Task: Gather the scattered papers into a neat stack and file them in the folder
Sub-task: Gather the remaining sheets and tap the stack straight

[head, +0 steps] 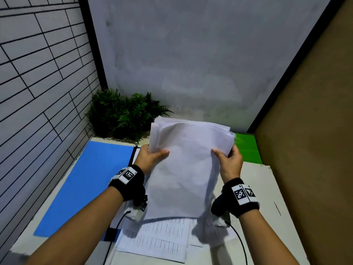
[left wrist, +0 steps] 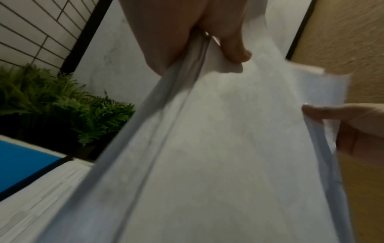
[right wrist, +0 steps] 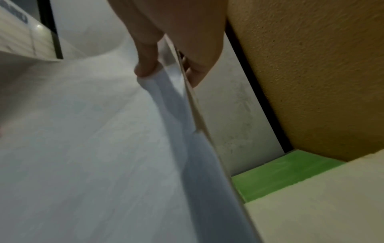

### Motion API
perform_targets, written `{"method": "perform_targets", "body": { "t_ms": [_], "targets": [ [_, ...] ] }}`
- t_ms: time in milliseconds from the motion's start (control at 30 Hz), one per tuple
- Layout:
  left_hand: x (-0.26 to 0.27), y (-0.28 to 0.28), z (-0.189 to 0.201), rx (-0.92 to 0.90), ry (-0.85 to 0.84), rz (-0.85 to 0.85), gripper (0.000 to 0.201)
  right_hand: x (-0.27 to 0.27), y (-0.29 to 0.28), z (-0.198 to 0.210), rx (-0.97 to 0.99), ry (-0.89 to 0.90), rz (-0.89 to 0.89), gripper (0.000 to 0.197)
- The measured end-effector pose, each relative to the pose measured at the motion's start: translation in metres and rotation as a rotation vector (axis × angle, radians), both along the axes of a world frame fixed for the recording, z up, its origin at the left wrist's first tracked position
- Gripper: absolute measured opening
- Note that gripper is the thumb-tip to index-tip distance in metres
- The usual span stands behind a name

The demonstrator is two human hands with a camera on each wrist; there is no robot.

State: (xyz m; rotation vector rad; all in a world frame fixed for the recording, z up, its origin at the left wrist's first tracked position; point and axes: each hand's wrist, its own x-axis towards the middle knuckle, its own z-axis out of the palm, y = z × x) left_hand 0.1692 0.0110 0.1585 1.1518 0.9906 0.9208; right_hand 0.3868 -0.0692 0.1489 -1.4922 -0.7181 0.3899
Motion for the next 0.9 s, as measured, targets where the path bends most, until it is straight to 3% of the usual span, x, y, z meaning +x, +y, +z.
{"method": "perform_targets", "body": {
  "t_ms": [67, 167, 333, 467, 600, 700, 767, 800, 867, 900],
  "targets": [
    [0.002, 0.001, 0.000, 0.032, -0.039, -0.043, 0.018, 0.003, 0.003, 0.003, 0.020, 0.030, 0.000, 0.018],
    [0.001, 0.006, -0.004, -0.019, -0.042, -0.060, 0.047, 0.002, 0.005, 0.004, 0.097, 0.137, 0.022, 0.011],
    [-0.003, 0.002, -0.012, -0.150, -0.017, 0.025, 0.036, 0.000, 0.007, -0.012, 0.103, 0.179, -0.008, 0.018],
    [0.000, -0.005, -0.018, 0.065, 0.056, -0.010, 0.036, -0.001, 0.003, -0.030, 0.062, 0.240, -0.037, 0.028],
    [0.001, -0.011, -0.024, 0.295, 0.066, -0.016, 0.069, -0.005, 0.000, -0.039, 0.045, 0.298, -0.045, 0.031],
    [0.004, -0.013, -0.027, 0.410, 0.143, 0.021, 0.059, -0.006, 0.001, -0.041, 0.045, 0.318, -0.041, 0.021],
    [0.004, -0.018, -0.028, 0.395, 0.141, -0.027, 0.021, -0.005, 0.002, -0.043, 0.037, 0.324, -0.056, 0.016],
    [0.003, -0.019, -0.027, 0.380, 0.137, -0.053, 0.017, -0.004, 0.001, -0.043, 0.027, 0.328, -0.061, 0.015],
    [0.004, -0.018, -0.034, 0.356, 0.144, -0.054, 0.053, -0.003, 0.000, -0.044, 0.009, 0.342, -0.068, 0.014],
    [0.004, -0.018, -0.033, 0.352, 0.143, -0.047, 0.051, -0.003, 0.000, -0.045, 0.003, 0.349, -0.075, 0.015]
  ]
}}
